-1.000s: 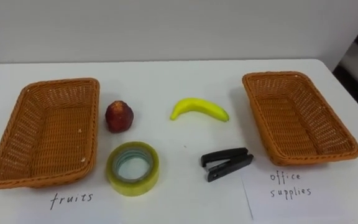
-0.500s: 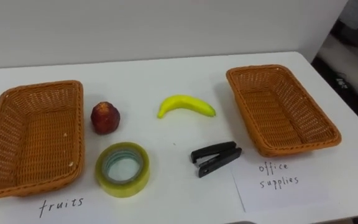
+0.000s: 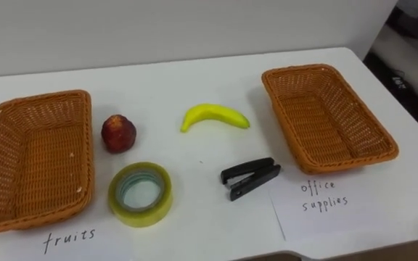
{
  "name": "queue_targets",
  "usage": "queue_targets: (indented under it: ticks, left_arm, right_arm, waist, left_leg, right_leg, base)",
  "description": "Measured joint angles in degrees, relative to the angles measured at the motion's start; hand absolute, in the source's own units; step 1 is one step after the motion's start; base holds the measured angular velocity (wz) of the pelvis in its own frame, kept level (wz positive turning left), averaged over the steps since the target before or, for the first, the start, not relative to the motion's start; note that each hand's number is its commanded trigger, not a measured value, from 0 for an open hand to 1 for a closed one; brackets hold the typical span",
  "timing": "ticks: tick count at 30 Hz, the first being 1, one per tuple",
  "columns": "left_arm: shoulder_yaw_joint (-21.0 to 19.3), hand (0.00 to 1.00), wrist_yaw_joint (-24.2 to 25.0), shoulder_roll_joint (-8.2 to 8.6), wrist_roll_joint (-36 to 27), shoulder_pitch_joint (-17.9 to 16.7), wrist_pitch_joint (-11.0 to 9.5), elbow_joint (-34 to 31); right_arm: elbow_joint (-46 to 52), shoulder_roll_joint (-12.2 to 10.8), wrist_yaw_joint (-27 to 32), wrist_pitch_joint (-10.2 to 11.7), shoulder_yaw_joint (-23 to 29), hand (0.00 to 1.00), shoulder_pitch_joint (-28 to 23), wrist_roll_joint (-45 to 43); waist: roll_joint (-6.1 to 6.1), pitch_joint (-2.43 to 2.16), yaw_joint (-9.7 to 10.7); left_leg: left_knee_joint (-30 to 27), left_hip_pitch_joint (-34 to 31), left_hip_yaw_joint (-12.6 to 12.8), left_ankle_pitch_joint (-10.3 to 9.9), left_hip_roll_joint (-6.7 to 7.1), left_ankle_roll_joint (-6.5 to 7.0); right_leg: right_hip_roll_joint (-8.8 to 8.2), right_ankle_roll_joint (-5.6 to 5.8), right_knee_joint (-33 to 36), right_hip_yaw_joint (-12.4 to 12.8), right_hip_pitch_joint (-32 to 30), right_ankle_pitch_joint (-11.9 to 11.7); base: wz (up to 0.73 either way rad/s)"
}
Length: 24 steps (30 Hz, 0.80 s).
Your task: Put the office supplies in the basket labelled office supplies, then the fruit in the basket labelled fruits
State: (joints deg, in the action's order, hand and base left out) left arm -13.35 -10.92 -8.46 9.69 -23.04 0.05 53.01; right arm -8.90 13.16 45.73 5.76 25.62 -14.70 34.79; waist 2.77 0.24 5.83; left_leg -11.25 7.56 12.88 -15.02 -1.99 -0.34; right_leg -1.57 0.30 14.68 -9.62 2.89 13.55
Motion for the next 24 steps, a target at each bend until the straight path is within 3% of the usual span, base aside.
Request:
queue_targets:
  ticks: [2, 6, 9, 11, 12, 15, 18, 24]
  left_arm:
    - [0.0, 0.00, 0.0, -0.18, 0.0, 0.0, -0.5, 0.0]
    - [0.1, 0.00, 0.1, -0.15, 0.0, 0.1, -0.5, 0.0]
    - [0.1, 0.00, 0.3, -0.36, 0.0, 0.7, -0.8, 0.5]
    - [0.2, 0.00, 0.3, -0.99, 0.1, 1.2, -0.9, 1.6]
    - [0.2, 0.00, 0.3, -1.15, 0.0, 1.2, -0.9, 1.7]
    - [0.1, 0.00, 0.4, -1.33, 0.1, 1.1, -0.9, 1.7]
    - [0.1, 0.00, 0.4, -1.32, 1.3, 1.2, -0.9, 1.4]
    - [0.2, 0.00, 0.6, -1.39, 2.3, 1.6, -0.9, 2.0]
  right_arm:
    - [3.1, 1.5, 1.7, 2.4, 0.6, 0.00, 0.9, -2.2]
    - [5.7, 1.9, 4.2, 4.3, 1.5, 0.00, 2.0, -3.9]
    - [8.9, 1.9, 5.6, 4.5, 2.6, 0.00, 2.1, -6.1]
    - [11.8, 2.0, 5.9, 5.5, 2.8, 0.00, 2.1, -8.3]
    - [12.3, 2.0, 5.9, 5.5, 2.8, 0.00, 2.2, -8.6]
    - [14.8, 2.1, 5.6, 5.5, 3.1, 0.00, 2.6, -10.3]
    - [18.0, 2.1, 4.4, 5.5, 3.1, 0.00, 3.6, -11.9]
    - [24.0, 3.2, 1.6, 5.4, 1.9, 0.00, 5.7, -17.3]
  waist:
    - [0.67, -0.02, -0.1]
    - [1.56, 0.02, -0.8]
    - [1.35, -0.31, -1.2]
    - [1.07, -0.29, -1.3]
    - [1.63, -0.39, -1.3]
    - [1.20, -0.50, -1.5]
    - [1.40, -0.17, -1.5]
    - [1.75, -0.16, -2.0]
  left_leg:
    - [0.0, -0.1, -0.5, 0.0, -0.01, 0.00]
    - [-0.1, -0.5, -0.5, 0.0, -0.12, 0.00]
    - [-0.1, -0.9, -0.5, 0.0, -0.16, 0.00]
    - [-0.1, -0.9, -0.5, 0.0, -0.23, -0.01]
    - [-0.1, -0.9, -0.5, 0.0, -0.24, -0.02]
    - [0.0, -1.0, -0.8, 0.0, -0.29, -0.02]
    - [0.1, -1.0, -0.9, 0.0, -0.27, -0.03]
    - [0.0, -0.9, -0.7, 0.0, -0.37, -0.03]
  right_leg:
    - [-0.01, -0.01, -0.1, -0.5, 0.2, 0.0]
    - [0.06, -0.12, -0.7, -0.7, 0.1, -0.1]
    - [-0.02, -0.13, -0.9, -1.5, 0.0, -0.3]
    - [0.03, -0.13, -0.9, -1.6, 0.1, -0.3]
    - [0.04, -0.13, -0.9, -1.7, 0.1, -0.3]
    - [0.04, -0.14, -0.9, -1.7, 0.2, -0.3]
    - [0.04, -0.14, -0.9, -1.7, 0.3, -0.3]
    - [0.11, -0.18, -0.6, -1.6, 0.1, -0.4]
  base:
    - [0.10]
    - [0.03]
    - [0.04]
    - [0.02]
    - [0.00]
    - [0.00]
    - [0.00]
    - [0.00]
